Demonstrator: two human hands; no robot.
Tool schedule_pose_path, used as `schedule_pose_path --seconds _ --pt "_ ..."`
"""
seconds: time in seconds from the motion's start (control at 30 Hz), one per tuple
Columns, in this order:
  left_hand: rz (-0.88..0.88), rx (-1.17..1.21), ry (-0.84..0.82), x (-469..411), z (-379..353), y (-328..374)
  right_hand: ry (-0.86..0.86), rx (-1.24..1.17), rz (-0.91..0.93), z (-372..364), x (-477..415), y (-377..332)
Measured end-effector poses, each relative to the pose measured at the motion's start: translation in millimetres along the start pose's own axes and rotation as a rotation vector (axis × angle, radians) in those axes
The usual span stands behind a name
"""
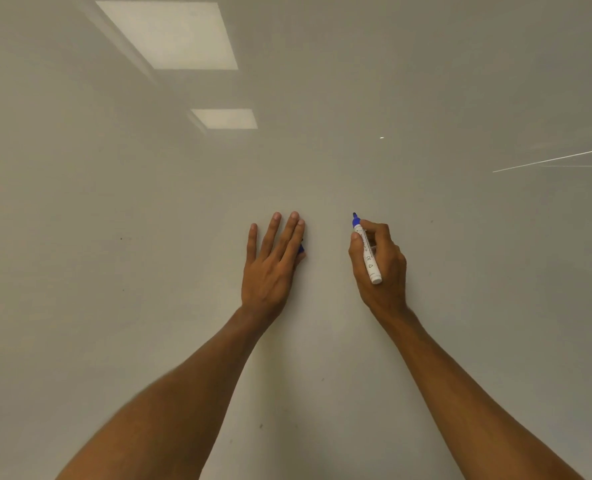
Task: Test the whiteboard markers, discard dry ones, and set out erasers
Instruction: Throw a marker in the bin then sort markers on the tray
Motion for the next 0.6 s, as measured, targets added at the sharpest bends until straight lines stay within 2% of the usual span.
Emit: schedule_pose_path --seconds 0.1,0.23,0.5,0.6 --pt "-0.005 -0.004 0.015 0.7 1.2 0.2 0.018 0.067 0.057 -6.4 2.7 -2.8" --pt "-0.016 0.001 0.032 0.6 2.5 0.4 -0.083 0.169 0.235 -20.9 20.7 -8.9" --pt "-0.010 0.005 0.056 1.9 1.1 0.4 0.103 0.176 0.042 6.5 65.8 4.1" --pt "-0.010 0.013 0.064 1.9 2.5 1.4 -0.032 0.223 0.228 -6.5 84.7 -2.8"
Point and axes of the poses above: each hand's wrist, its own x-axis away from the middle knuckle, its own z-axis out of the back of the hand, y = z × x, the point moved 8 cm from there along -x, towards the middle knuckle, and after that the axes turned 4 degrees about -y, right-handed, at the moved point
